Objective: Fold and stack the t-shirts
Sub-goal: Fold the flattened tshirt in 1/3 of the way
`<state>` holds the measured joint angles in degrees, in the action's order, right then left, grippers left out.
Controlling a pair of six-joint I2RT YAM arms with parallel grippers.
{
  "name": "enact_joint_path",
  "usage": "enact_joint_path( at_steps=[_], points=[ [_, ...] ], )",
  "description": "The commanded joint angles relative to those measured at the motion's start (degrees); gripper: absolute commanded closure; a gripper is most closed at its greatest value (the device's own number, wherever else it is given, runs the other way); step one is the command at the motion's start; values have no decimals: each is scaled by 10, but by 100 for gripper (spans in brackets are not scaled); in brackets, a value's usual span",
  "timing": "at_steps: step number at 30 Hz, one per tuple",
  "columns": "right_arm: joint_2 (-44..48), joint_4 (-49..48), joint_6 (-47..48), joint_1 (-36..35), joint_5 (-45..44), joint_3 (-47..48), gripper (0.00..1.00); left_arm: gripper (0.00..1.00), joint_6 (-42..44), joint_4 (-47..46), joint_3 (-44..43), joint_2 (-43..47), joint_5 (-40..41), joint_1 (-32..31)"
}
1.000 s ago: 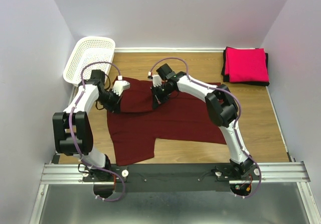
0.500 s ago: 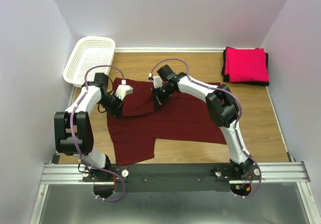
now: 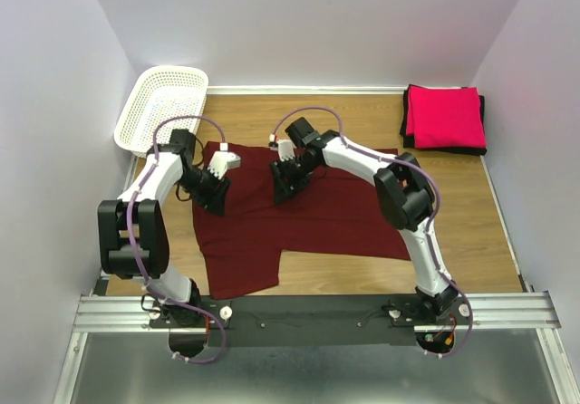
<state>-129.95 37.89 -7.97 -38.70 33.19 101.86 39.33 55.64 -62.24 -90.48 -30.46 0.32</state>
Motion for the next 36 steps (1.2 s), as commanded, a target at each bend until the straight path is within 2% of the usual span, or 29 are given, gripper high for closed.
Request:
enact_joint_path(
  at_steps=[1, 4, 7, 11, 16, 18, 23, 28, 34, 36],
  points=[
    [72, 40, 30, 33, 7, 7, 37, 44, 7, 4, -81, -2, -28, 1],
    [98, 72, 49, 92, 1, 4, 39, 44, -32, -31, -142, -25, -29, 2],
    [116, 88, 75, 162, -29, -29, 46, 44, -85, -118, -197, -73, -29, 1],
    [117, 96, 130, 235, -95, -55, 53, 46, -144, -187, -238, -138, -19, 2],
    [95, 101, 177, 293, -177, -52, 54, 53, -181, -220, -262, -196, 1, 1],
    [74, 101, 193, 303, -210, -40, 55, 62, -198, -235, -262, -219, 28, 1],
    [13, 101, 212, 322, -250, -13, 57, 76, -218, -251, -249, -256, 97, -1],
    [-40, 101, 221, 323, -281, 28, 57, 83, -221, -261, -262, -291, 124, -1],
    [-104, 101, 218, 326, -288, 115, 57, 92, -211, -243, -357, -394, 158, 1],
    [-119, 101, 216, 326, -286, 158, 55, 92, -210, -238, -398, -409, 158, 1]
  ],
)
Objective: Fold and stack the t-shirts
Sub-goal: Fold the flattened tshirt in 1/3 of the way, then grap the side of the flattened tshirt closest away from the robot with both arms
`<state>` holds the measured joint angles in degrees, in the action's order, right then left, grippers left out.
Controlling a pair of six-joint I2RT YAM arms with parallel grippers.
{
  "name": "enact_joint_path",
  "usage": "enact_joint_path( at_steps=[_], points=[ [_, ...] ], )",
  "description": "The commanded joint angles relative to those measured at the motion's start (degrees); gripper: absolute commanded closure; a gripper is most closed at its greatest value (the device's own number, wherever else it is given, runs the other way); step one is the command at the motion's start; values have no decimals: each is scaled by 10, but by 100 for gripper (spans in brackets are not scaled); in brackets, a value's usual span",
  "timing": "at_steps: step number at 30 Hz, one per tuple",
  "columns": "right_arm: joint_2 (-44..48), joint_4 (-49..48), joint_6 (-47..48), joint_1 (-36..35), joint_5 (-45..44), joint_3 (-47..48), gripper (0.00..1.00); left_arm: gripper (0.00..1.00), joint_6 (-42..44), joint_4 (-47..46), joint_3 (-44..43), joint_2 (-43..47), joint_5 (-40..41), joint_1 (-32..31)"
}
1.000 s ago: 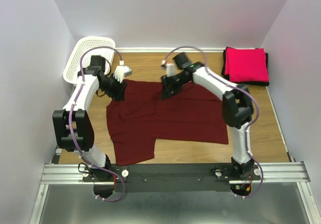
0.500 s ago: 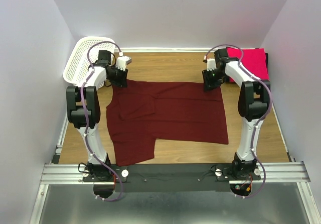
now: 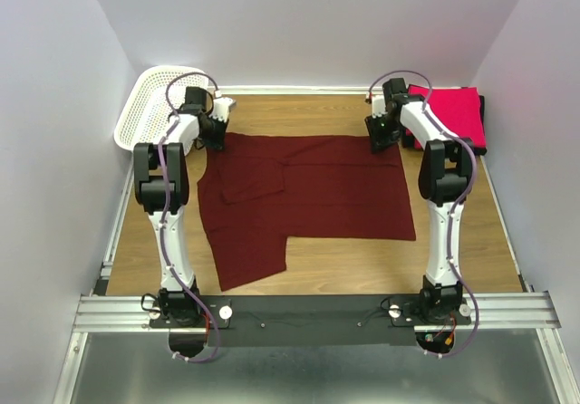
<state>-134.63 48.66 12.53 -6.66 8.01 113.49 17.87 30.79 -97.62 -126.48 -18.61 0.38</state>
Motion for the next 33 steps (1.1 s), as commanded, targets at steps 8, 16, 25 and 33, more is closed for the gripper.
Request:
enact_joint_path(
  at_steps=[8, 16, 25, 33],
  points=[
    [-15, 17, 23, 6, 34, 118, 19, 49, 25, 53, -125, 31, -46, -2],
    [234, 36, 77, 5, 140, 24, 0, 3, 83, 39, -28, 265, -95, -2],
    [350, 31, 136, 4, 158, -67, 2, 3, 116, -64, 146, 485, -92, -18],
    [453, 109, 365, 2, 132, -322, 5, 12, 478, 194, 333, 549, -128, -18]
  ],
)
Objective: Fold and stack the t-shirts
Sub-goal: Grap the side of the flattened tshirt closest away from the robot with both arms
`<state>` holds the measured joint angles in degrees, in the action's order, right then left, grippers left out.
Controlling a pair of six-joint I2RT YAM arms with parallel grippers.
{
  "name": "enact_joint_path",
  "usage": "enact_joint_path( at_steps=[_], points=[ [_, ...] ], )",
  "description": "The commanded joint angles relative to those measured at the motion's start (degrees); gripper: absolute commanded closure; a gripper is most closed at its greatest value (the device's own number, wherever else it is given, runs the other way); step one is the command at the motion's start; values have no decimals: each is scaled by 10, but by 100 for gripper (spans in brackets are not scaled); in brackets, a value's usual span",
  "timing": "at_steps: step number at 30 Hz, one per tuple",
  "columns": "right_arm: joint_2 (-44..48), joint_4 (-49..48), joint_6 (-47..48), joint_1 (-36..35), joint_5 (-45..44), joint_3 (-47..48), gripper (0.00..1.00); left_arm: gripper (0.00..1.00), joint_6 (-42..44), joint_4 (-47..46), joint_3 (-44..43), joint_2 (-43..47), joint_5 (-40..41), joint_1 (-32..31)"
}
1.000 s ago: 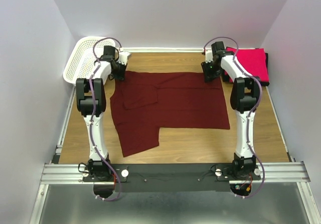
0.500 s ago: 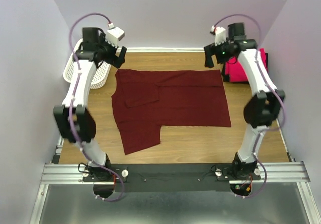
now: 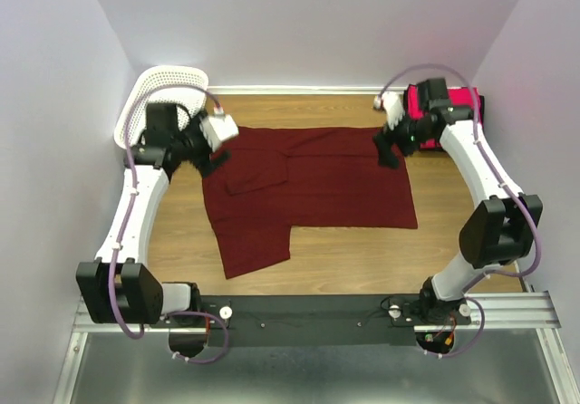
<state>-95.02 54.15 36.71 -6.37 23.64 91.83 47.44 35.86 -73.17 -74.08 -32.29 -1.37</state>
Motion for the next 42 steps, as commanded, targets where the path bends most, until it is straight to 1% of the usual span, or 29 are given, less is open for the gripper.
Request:
enact_joint_path(
  at_steps=[1, 2, 4, 5, 6, 8, 10, 16, 17, 26, 28, 32, 37, 38, 42],
  points=[
    [65, 54, 133, -4, -41, -131, 7, 14, 199, 142, 116, 34, 24, 0],
    [72, 54, 140, -5, -47, -178, 16, 18, 235, 137, 163, 52, 49, 0],
    [86, 47, 159, -12, -65, -220, 28, 21, 247, 128, 199, 65, 61, 0],
    [91, 39, 163, -12, -73, -244, 38, 24, 251, 119, 210, 69, 63, 0],
    [94, 29, 172, -12, -80, -284, 42, 26, 251, 120, 225, 69, 62, 0],
    [104, -8, 179, -13, -105, -325, 47, 29, 247, 119, 232, 63, 58, 0],
    [105, -36, 190, -13, -126, -362, 48, 30, 245, 120, 235, 50, 56, 0],
    [78, -73, 216, -12, -168, -394, 51, 31, 253, 108, 254, 39, 83, 0],
    [76, -75, 220, -13, -170, -405, 53, 31, 255, 104, 260, 38, 91, 0],
    [91, -99, 235, -13, -192, -452, 54, 31, 259, 88, 283, 32, 112, 0],
    [91, -105, 236, -13, -195, -459, 54, 33, 256, 79, 290, 29, 115, 0],
    [86, -113, 234, -13, -195, -466, 59, 42, 256, 70, 298, 16, 116, 0],
    [73, -119, 231, -13, -194, -460, 77, 44, 266, 59, 306, 3, 115, -3],
    [71, -119, 229, -13, -195, -457, 83, 44, 267, 55, 307, -3, 114, -4],
    [63, -119, 225, -12, -199, -451, 92, 45, 266, 55, 297, -19, 104, -7]
  ],
)
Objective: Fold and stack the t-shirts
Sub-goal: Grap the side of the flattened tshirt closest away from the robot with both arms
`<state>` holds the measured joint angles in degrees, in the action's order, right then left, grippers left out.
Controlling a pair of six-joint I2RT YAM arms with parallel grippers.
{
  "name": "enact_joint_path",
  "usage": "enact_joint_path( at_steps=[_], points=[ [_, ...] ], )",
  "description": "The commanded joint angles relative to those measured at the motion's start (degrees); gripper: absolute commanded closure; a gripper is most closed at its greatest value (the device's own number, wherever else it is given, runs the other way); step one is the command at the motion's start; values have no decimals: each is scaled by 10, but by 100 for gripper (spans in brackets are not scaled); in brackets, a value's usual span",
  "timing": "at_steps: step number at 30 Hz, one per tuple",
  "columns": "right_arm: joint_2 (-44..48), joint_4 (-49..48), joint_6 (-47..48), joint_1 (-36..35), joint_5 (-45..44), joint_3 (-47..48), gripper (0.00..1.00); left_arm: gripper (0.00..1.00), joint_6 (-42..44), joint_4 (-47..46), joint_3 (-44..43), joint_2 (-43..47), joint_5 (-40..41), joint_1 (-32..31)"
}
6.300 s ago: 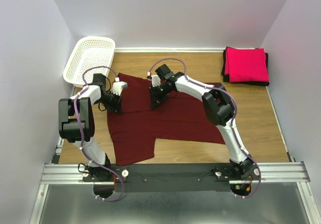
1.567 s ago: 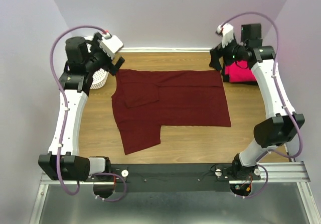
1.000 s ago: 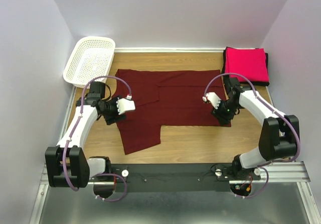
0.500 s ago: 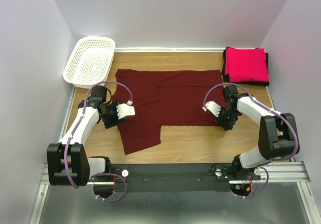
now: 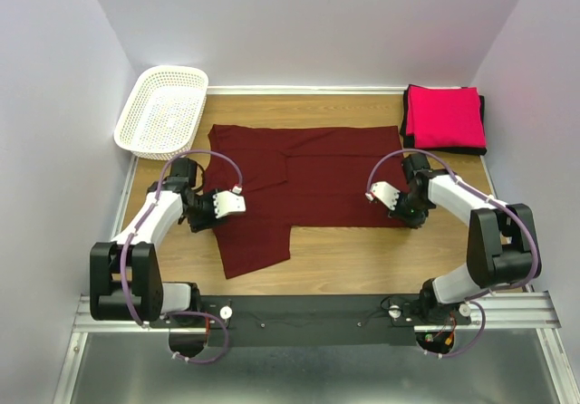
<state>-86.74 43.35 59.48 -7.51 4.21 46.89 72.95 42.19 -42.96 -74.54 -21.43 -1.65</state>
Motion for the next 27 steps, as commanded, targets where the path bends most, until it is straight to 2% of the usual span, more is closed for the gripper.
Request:
enact_joint_path(
  at_steps=[1, 4, 13, 20, 27],
  points=[
    [-20, -11, -2, -1, -4, 0, 94, 45, 12, -6, -7, -17, -7, -5],
    [-21, -10, -4, -1, -5, 1, 99, 46, 24, 8, -9, -19, -16, -13],
    [-24, -9, -8, -1, -6, -3, 99, 45, 33, 16, 9, -23, -18, -51],
    [-27, -7, -9, -1, -8, 3, 99, 44, 28, 3, 17, -65, -2, -59],
    [-31, -6, -11, -1, -8, 7, 99, 46, 32, 9, 31, -64, 6, -66]
  ],
)
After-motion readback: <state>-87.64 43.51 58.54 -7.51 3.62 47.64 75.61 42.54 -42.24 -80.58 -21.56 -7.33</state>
